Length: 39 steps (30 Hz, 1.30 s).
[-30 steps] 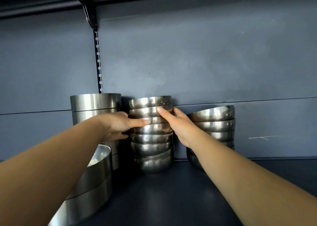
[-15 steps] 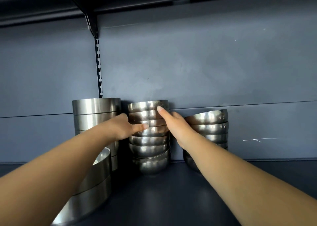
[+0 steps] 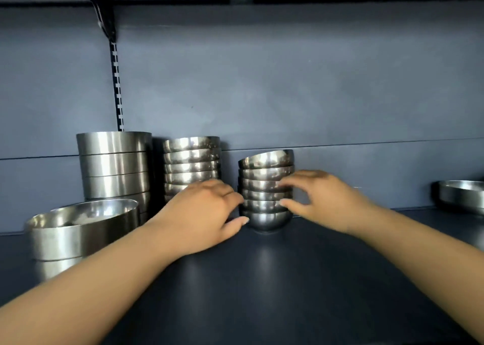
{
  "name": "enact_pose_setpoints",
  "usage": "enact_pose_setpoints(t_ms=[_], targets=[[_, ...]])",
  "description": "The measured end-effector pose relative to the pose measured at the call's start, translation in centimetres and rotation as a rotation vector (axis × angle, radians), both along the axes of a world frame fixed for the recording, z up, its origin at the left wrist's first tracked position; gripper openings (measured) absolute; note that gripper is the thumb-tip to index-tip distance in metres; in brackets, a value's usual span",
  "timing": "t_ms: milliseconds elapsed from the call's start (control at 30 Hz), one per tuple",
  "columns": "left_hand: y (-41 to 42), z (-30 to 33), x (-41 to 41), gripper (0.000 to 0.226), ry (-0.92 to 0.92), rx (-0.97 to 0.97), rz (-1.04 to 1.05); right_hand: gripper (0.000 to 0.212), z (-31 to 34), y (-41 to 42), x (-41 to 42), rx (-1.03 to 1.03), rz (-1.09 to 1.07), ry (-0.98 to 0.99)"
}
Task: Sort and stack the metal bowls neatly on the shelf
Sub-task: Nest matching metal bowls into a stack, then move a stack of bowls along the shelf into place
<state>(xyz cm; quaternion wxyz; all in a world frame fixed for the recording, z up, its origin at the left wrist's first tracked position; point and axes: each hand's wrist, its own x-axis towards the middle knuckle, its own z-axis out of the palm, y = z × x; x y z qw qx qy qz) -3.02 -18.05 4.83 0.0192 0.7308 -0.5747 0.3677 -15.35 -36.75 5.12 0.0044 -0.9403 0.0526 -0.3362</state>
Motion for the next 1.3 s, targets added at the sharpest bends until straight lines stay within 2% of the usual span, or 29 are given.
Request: enact_pose_setpoints(t_ms=[133,267,367,533,633,733,900,1067,1233,1300], targets=[[-3.8,-0.6,-3.8,0.047,-0.059,0.062,-0.084,0.041,-1.4,-3.0,-6.1,-0.203,-0.232,0.095],[-9.2,-1.7,-9.0,0.047,-0.039,0.102,-0.195,0.044,-2.6,-6.5,-13.6,-0.208,-0.369,0.139],[-13.8,-2.6,-14.1,0.046,0.050,0.136,-0.253,0.044,-3.4,-9.2,-20.2,-0.085,-0.477,0.203],[-21.6,-5.1,-22.8,0.049,0.334,0.250,-0.214,0.037,-5.6,-13.8,-30.9,0.212,-0.603,0.248],[-25.7,-6.7,-26.8,0.046,0.504,0.225,-0.202,0.044,-7.2,-16.5,-35.8,0.404,-0.613,0.181],[-28.3,-7.9,-29.2,0.045,0.612,0.232,-0.172,0.043,-8.0,-18.7,-38.7,0.499,-0.618,0.095],[-30.8,-8.4,-30.7,0.047,0.711,0.215,-0.193,0.047,-7.6,-22.7,-41.6,0.671,-0.641,-0.215],[-35.2,-6.9,-31.2,0.071,0.949,0.180,-0.302,0.077,-6.8,-26.4,-41.5,0.860,-0.581,-0.450],[-41.7,-6.2,-32.0,0.125,1.181,0.286,-0.383,0.106,-5.6,-29.9,-40.0,0.989,-0.390,-0.433],[-44.2,-5.9,-32.4,0.126,1.273,0.267,-0.409,0.114,-5.0,-31.3,-39.5,0.992,-0.368,-0.417]])
